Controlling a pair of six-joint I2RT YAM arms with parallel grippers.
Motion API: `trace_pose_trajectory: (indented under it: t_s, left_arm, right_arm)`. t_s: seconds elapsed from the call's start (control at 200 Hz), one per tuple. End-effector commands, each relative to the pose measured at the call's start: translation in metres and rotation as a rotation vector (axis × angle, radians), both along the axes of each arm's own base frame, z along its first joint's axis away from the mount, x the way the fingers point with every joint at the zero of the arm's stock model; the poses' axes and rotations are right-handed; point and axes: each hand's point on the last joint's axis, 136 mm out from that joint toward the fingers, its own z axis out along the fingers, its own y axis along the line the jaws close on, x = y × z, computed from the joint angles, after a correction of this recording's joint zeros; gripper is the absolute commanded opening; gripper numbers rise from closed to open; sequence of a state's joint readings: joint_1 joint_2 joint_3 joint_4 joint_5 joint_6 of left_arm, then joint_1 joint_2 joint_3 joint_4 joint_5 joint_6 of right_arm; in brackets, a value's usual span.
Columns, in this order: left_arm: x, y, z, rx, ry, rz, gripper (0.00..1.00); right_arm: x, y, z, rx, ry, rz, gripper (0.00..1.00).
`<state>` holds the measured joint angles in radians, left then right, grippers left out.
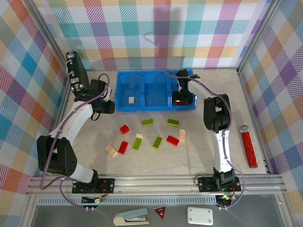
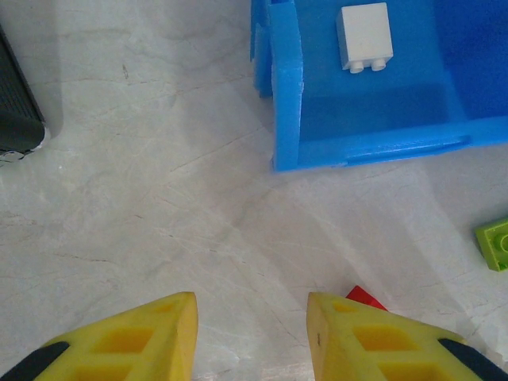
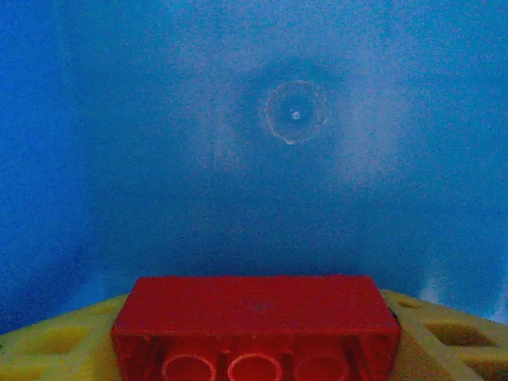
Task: Sort the legos into containers by color
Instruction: Place the lego in the container.
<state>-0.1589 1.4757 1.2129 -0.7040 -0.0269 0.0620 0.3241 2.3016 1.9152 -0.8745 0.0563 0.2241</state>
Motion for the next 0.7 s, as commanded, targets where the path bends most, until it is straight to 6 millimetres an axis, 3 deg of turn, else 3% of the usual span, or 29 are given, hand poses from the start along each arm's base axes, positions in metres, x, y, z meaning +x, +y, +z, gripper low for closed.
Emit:
trace_pose_trajectory:
  t_s: [0.0,0.4,0.695]
  left_arm:
    - [-0.003,0.007,0.006,0.017,-0.01,0.007,0.41]
    - [-0.004,0.007,0.007,0.017,-0.01,0.007,0.41]
    - [-0.007,0.001,0.006,-0.03,-0.009,0.009,0.41]
  right_arm:
    - [0.0,0.005,0.017,0.005,-0.015,-0.005,0.7]
    - [-0.002,0.003,0.054,-0.002,-0.062,0.0,0.75]
    - [-0.022,-0.001,0.087,0.011,-0.097,0.001,0.74]
